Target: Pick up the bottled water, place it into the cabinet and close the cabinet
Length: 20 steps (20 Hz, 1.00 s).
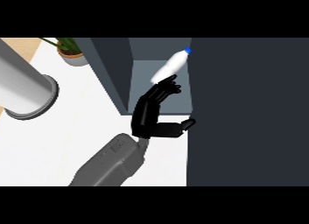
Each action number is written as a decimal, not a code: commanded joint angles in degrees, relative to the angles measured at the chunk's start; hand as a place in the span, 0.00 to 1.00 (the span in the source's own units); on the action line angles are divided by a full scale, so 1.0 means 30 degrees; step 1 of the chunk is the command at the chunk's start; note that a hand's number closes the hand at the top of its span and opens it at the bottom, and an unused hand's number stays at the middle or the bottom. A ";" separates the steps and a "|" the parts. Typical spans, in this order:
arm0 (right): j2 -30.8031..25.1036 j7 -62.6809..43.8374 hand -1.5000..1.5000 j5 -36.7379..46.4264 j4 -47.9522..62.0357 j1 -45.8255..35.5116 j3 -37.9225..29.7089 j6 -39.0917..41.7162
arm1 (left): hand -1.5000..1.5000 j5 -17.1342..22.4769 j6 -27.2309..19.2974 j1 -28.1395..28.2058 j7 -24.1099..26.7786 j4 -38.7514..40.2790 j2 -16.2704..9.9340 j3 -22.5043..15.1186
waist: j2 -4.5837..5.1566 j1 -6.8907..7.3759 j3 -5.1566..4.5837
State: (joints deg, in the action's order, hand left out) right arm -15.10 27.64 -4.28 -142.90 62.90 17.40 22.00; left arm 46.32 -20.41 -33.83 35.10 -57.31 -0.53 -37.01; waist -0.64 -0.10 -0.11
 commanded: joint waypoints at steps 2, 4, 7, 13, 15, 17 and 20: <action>-0.0340 -0.0502 0.00 0.1100 -0.3215 0.1513 0.0118 -0.0350 | 0.00 -0.0813 -0.0901 0.4615 0.0591 -0.3965 -0.1111 -0.1805 | -0.0104 0.0234 0.0004; 0.0066 -0.0143 0.00 0.1060 -0.2114 0.0853 0.0100 -0.0760 | 0.00 -0.0830 -0.1306 0.5955 0.0092 -0.6643 -0.2607 -0.1992 | -0.0106 0.0578 0.0024; -0.0295 -0.0895 0.00 0.0861 -0.3539 0.1170 0.0329 -0.0967 | 0.00 -0.0776 -0.1598 0.8389 0.0402 -0.8661 -0.3910 -0.2286 | -0.0003 0.0740 0.0000; -0.2920 -0.0257 1.00 0.3463 -0.2305 0.0430 0.1329 0.1208 | 0.00 -0.0826 -0.0221 1.2759 0.2363 -1.1611 -0.6714 -0.2604 | -0.0106 0.0777 -0.0036; -0.3679 -0.0178 1.00 0.3811 -0.2886 -0.0555 0.0944 0.1634 | 0.00 -0.0890 0.0689 1.3511 0.2731 -1.2490 -0.8095 -0.2546 | -0.0147 0.1063 -0.0056; -0.4785 -0.0703 1.00 0.4415 -0.3459 -0.1348 0.1019 0.2284 | 0.00 -0.0875 0.1118 1.3724 0.2889 -1.2784 -0.8908 -0.2194 | -0.0133 0.1210 -0.0099; -0.5525 -0.1122 1.00 0.5099 -0.3704 -0.2063 0.1970 0.2754 | 0.00 -0.0704 0.1943 1.5138 0.3711 -1.3490 -1.0186 -0.1816 | -0.0189 0.0907 -0.0116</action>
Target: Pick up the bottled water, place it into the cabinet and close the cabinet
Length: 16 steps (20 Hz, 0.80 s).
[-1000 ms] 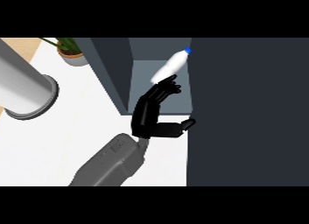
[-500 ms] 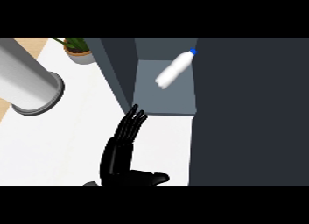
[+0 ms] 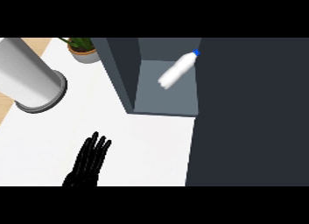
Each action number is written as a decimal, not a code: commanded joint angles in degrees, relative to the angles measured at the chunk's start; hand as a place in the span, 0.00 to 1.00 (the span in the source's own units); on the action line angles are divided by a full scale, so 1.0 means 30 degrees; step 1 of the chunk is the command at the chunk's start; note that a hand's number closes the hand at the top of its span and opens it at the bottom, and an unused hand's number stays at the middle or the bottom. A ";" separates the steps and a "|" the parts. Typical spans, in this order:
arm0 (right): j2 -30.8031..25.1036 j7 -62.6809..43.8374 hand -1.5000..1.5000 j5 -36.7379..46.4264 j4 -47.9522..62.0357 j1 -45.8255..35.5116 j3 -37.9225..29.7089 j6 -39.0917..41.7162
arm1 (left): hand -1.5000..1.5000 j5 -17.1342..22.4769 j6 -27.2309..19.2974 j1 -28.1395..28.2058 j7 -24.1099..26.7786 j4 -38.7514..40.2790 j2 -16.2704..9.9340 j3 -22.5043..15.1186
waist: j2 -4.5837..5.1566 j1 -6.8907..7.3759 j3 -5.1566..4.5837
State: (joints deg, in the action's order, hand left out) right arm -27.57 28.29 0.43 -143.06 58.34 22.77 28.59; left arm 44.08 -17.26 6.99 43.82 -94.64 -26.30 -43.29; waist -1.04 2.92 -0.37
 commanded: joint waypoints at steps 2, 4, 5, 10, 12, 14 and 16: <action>-0.1431 -0.1804 1.00 0.3458 -0.3889 -0.1279 0.0377 0.0337 | 0.00 0.0608 0.1489 0.2062 0.1067 -0.1737 -0.2927 0.1460 | 0.0010 -0.0045 -0.0030; -0.1171 -0.2469 1.00 0.3480 -0.3917 -0.2034 0.1408 0.0059 | 0.00 0.0563 0.2257 0.3346 0.2053 -0.2104 -0.3525 0.1422 | 0.0036 0.0164 -0.0058; -0.1069 -0.3232 1.00 0.3486 -0.4400 -0.1977 0.2304 -0.0148 | 0.00 0.0753 0.1869 0.3196 0.1807 -0.2408 -0.3698 0.1925 | 0.0093 -0.0018 -0.0067; -0.0427 -0.5998 1.00 0.2769 -0.3705 -0.3437 0.4468 -0.1001 | 0.00 0.1135 0.4523 0.5658 0.3459 -0.2985 -0.6354 0.2867 | 0.0288 0.0385 -0.0062; 0.0124 -0.7244 1.00 0.2544 -0.3113 -0.4568 0.5493 -0.1297 | 0.00 0.1446 0.4918 0.5880 0.3392 -0.3493 -0.6872 0.3211 | 0.0445 0.0535 -0.0054; 0.0209 -0.8042 1.00 0.2117 -0.2778 -0.5527 0.6067 -0.1251 | 0.00 0.1519 0.5987 0.6388 0.4182 -0.2621 -0.7257 0.3569 | 0.0505 0.0677 -0.0081; 0.0090 -0.8310 1.00 0.1971 -0.2303 -0.7071 0.5661 -0.1067 | 0.00 0.1671 0.6134 0.6377 0.3904 -0.3286 -0.7766 0.3804 | 0.0625 0.1156 -0.0088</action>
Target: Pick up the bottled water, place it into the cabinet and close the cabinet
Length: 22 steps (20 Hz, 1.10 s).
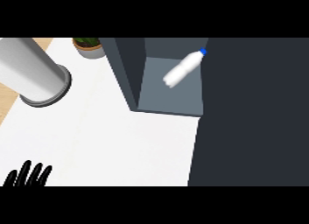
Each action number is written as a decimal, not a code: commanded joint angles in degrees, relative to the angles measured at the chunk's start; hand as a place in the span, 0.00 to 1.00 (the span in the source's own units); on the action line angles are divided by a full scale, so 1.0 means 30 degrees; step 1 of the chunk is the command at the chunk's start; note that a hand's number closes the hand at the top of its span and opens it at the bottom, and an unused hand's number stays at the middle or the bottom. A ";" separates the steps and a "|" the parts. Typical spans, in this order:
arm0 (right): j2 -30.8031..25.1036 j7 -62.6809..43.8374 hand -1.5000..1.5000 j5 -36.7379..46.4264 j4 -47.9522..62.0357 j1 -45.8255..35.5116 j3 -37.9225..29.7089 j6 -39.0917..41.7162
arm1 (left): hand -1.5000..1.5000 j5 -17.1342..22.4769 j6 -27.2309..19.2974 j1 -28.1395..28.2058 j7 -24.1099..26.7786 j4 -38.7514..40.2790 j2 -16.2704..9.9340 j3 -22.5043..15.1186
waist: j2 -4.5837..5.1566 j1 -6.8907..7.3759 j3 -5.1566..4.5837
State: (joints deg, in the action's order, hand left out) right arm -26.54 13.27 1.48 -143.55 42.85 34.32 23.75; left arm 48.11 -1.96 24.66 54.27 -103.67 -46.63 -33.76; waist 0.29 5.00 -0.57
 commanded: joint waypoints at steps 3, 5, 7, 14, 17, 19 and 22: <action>-0.0379 -0.3521 1.00 0.1637 -0.1453 -0.4157 0.1829 0.0948 | 0.00 0.0361 0.1426 0.0559 0.0346 -0.0352 -0.1382 0.0776 | 0.0212 0.0836 -0.0048; -0.0484 -0.4209 1.00 0.1469 -0.1273 -0.5038 0.1760 0.0896 | 0.00 0.0324 0.2056 0.0797 0.0679 0.0095 -0.1714 0.0948 | 0.0210 0.1052 -0.0127; -0.0408 -0.4824 1.00 0.1129 -0.0545 -0.6005 0.2130 0.0983 | 0.00 0.0516 0.2275 0.0912 0.0598 0.0008 -0.2015 0.1169 | 0.0253 0.1137 -0.0122; 0.0502 -0.6014 1.00 0.0043 0.0773 -0.7863 0.2307 0.0310 | 0.00 0.0717 0.2672 0.0861 0.0777 0.0327 -0.2357 0.1866 | 0.0403 0.1421 -0.0206; 0.1074 -0.6389 1.00 -0.0470 0.1276 -0.8216 0.2082 -0.0105 | 0.00 0.0877 0.2913 0.0987 0.0644 0.0089 -0.2819 0.2133 | 0.0499 0.1660 -0.0191; 0.1346 -0.6495 1.00 -0.0642 0.1568 -0.8654 0.1790 -0.0166 | 0.00 0.0898 0.3204 0.0763 0.0548 -0.0044 -0.2975 0.2204 | 0.0613 0.1734 -0.0207; 0.2112 -0.6975 1.00 -0.1321 0.1913 -0.8783 0.1440 -0.0692 | 0.00 0.0909 0.3498 0.0881 0.0798 0.0232 -0.2960 0.2350 | 0.0698 0.1741 -0.0197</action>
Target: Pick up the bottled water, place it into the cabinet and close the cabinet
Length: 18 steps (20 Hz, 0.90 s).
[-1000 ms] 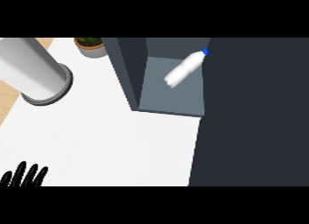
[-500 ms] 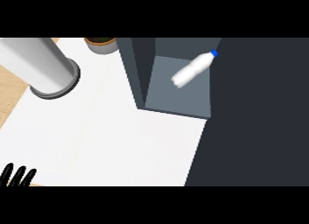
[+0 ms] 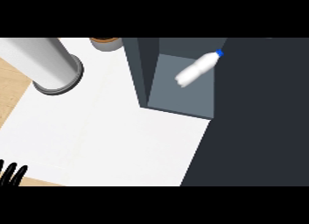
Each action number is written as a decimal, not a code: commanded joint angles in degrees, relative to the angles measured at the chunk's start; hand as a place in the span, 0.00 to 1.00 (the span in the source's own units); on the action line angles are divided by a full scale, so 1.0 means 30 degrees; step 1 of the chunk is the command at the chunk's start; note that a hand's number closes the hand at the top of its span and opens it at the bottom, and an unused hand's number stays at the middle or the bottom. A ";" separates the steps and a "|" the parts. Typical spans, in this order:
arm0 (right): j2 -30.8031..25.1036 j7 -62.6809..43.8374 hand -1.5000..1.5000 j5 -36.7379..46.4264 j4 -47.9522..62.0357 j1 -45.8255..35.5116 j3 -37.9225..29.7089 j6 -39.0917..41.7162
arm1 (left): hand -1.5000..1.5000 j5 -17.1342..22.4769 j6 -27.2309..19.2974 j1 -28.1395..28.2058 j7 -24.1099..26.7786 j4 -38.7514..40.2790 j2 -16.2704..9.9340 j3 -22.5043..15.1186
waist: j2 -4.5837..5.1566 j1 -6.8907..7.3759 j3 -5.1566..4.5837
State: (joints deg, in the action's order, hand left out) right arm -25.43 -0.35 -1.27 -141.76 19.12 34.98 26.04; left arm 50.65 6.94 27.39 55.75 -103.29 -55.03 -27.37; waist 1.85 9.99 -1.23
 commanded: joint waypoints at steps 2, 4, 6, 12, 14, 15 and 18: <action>0.2144 -0.2459 1.00 -0.0505 0.1850 -0.0857 0.1195 -0.1582 | 0.00 0.0175 0.0687 0.0100 0.0360 0.0161 -0.0265 0.0362 | 0.0214 0.0247 0.0029; 0.2655 -0.2362 1.00 -0.1227 0.2230 -0.0968 0.1049 -0.1654 | 0.00 0.0345 0.0710 -0.0122 0.0280 -0.0006 -0.0354 0.0647 | 0.0373 0.0308 0.0083; 0.2822 -0.2605 1.00 -0.1797 0.2716 -0.1143 0.0651 -0.1613 | 0.00 0.0373 0.0960 0.0013 0.0210 -0.0043 -0.0585 0.0698 | 0.0447 0.0487 0.0112; 0.4663 -0.4147 1.00 -0.4811 0.5056 -0.2948 0.0414 -0.2043 | 0.00 0.0552 0.1406 0.0006 0.0278 0.0163 -0.0849 0.1170 | 0.0453 0.0761 0.0167; 0.5119 -0.4791 1.00 -0.5788 0.6157 -0.4105 0.0012 -0.2026 | 0.00 0.0690 0.1527 0.0053 0.0117 0.0249 -0.0988 0.1285 | 0.0420 0.0691 0.0194; 0.5521 -0.5031 1.00 -0.6104 0.6790 -0.4780 -0.0656 -0.2362 | 0.00 0.0578 0.1460 0.0116 0.0145 0.0055 -0.0755 0.1058 | 0.0341 0.0521 0.0216; 0.6529 -0.5732 1.00 -0.6198 0.8881 -0.7398 -0.2938 -0.3386 | 0.00 0.1014 0.1726 0.0256 0.0338 0.0718 -0.0588 0.1438 | 0.0101 -0.0066 0.0235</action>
State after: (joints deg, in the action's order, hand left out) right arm -11.73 -12.83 -19.50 -122.81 4.34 29.44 22.46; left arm 53.06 10.37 27.89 55.33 -102.44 -57.46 -23.49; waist 2.50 11.06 -0.69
